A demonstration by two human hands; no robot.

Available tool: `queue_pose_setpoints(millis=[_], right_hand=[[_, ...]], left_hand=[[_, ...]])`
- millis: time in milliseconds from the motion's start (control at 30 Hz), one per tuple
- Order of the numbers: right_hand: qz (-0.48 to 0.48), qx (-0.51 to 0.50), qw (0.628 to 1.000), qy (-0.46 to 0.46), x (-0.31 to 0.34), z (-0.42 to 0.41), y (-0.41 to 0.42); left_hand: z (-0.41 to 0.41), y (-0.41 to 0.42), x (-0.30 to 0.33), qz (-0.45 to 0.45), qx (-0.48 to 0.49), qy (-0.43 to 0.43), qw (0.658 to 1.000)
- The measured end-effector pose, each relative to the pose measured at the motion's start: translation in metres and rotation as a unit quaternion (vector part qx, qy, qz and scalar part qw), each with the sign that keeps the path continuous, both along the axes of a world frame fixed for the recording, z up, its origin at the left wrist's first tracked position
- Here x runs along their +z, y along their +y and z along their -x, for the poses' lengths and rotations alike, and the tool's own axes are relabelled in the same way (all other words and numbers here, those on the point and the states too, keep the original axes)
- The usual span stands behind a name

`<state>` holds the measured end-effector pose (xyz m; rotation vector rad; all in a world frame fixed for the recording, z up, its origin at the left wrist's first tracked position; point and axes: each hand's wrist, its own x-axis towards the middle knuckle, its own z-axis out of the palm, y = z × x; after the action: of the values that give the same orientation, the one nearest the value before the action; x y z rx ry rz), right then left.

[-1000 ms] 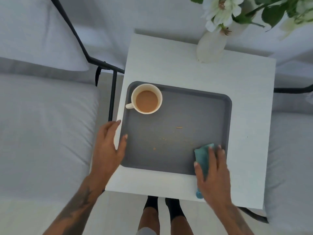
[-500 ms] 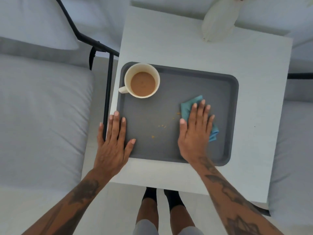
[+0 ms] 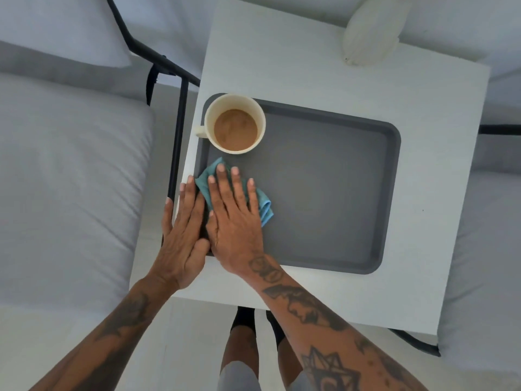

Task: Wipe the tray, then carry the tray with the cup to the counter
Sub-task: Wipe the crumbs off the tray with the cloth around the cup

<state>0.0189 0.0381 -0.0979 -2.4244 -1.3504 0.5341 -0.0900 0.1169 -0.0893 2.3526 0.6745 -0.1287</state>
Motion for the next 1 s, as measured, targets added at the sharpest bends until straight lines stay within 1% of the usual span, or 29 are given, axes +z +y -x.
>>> queue_pose_setpoints(millis=[100, 167, 233, 300, 400, 500, 633, 767, 833, 900, 1000], right_hand=[[-0.003, 0.033, 0.999, -0.005, -0.002, -0.001, -0.005], [-0.017, 0.067, 0.998, 0.002, -0.002, 0.004, -0.011], [-0.024, 0.087, 0.996, 0.01, -0.001, 0.009, -0.017], [-0.027, 0.091, 0.995, 0.014, 0.0, 0.009, -0.021], [-0.024, 0.1, 0.995, 0.006, 0.002, 0.0, -0.035], [0.007, 0.086, 0.996, -0.017, 0.006, -0.016, -0.069], [0.057, 0.021, 0.997, -0.041, 0.013, -0.045, -0.13], [0.105, -0.071, 0.991, -0.046, 0.019, -0.079, -0.182], [0.119, -0.108, 0.985, -0.057, 0.02, -0.096, -0.199], [0.127, -0.12, 0.982, -0.077, 0.02, -0.107, -0.203], [0.12, -0.128, 0.98, -0.092, 0.015, -0.125, -0.186]], left_hand=[[-0.003, -0.003, 0.006, 0.086, 0.066, -0.029, 0.994], [-0.008, -0.003, 0.01, 0.141, 0.133, -0.064, 0.979], [-0.016, -0.004, 0.013, 0.158, 0.18, -0.077, 0.968], [-0.023, -0.005, 0.012, 0.125, 0.185, -0.044, 0.974], [-0.032, -0.009, 0.007, 0.026, 0.159, 0.038, 0.986], [-0.037, -0.016, 0.003, -0.052, 0.14, 0.085, 0.985], [-0.037, -0.02, -0.005, -0.149, 0.129, 0.112, 0.974], [-0.034, -0.017, -0.013, -0.257, 0.063, 0.128, 0.956], [-0.033, -0.015, -0.015, -0.283, 0.043, 0.127, 0.95], [-0.032, -0.014, -0.017, -0.298, 0.028, 0.125, 0.946], [-0.033, -0.012, -0.018, -0.303, 0.009, 0.116, 0.946]])
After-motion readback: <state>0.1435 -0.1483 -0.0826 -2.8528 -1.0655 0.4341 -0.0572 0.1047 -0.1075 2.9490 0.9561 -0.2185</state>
